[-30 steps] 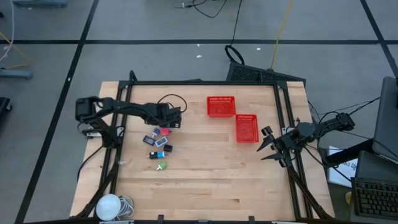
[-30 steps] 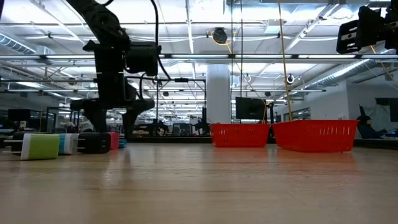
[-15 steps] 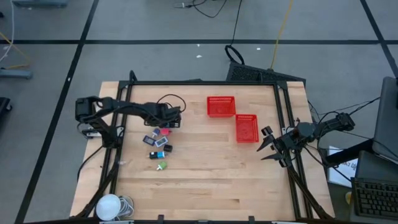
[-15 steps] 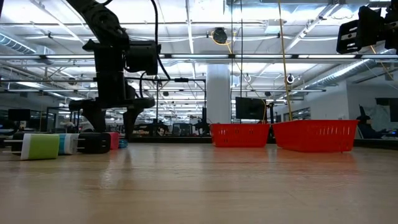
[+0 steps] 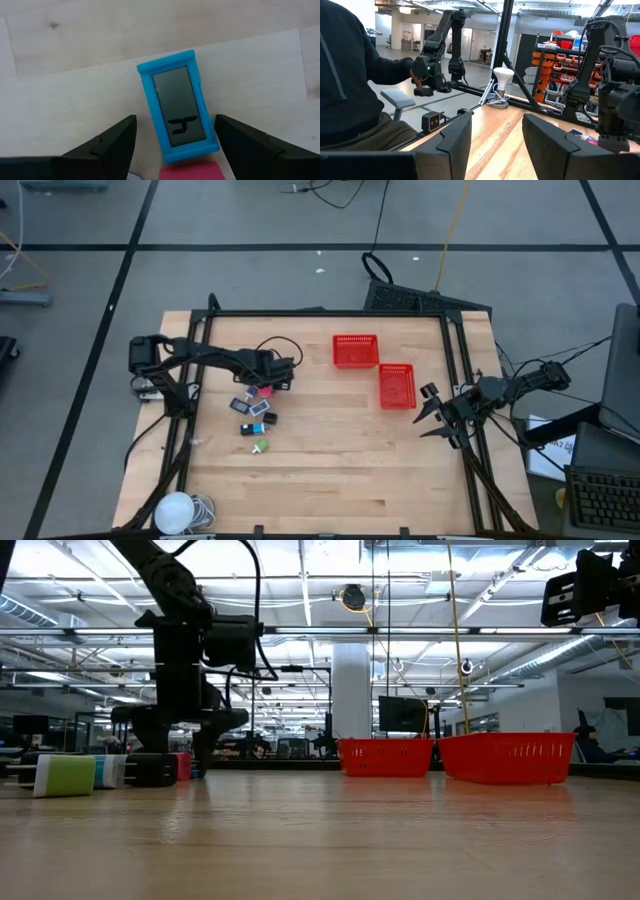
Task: Pick & Place Office items
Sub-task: Put the blue digital clock into the top red bin
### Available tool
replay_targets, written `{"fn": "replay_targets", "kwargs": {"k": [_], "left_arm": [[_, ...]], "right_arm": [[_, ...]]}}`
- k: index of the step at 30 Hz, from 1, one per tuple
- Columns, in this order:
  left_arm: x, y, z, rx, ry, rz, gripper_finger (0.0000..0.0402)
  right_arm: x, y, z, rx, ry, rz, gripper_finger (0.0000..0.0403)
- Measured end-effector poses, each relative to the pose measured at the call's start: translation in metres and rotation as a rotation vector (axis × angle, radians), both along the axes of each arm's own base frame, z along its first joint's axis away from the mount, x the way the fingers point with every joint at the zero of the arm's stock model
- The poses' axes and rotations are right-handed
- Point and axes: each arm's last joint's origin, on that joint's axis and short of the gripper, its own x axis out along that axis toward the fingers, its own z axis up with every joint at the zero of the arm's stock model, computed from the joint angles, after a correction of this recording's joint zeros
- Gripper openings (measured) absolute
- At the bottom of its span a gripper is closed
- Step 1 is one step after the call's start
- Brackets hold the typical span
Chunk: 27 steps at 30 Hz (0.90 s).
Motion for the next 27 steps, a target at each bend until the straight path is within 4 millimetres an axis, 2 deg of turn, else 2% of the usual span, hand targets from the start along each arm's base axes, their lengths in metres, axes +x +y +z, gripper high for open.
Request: {"fn": "replay_targets", "kwargs": {"k": [8,15,18,25,27], "left_arm": [[0.0039,-0.0042,-0.002,0.055,0.023,-0.143,0.0273],[0.0028,-0.0045,-0.0027,0.019,-0.006,-0.017,0.0269],[0.0027,-0.0041,-0.003,-0.005,-0.012,-0.015,0.0249],[0.0038,-0.0026,-0.0033,-0.003,-0.018,-0.034,0.0166],[0.0042,-0.0022,-0.0032,0.005,-0.016,-0.056,0.0156]], "right_arm": [[0.0,0.0,0.0,0.0,0.001,0.0,0.0165],[0.0,0.0,0.0,0.0,0.001,0.0,0.0165],[0.0,0.0,-0.0001,0.0,0.001,0.0,0.0165],[0.0,0.0,0.0,0.0,0.0,0.0,0.0165],[0.0,0.0,0.0,0.0,0.001,0.0,0.0165]]}}
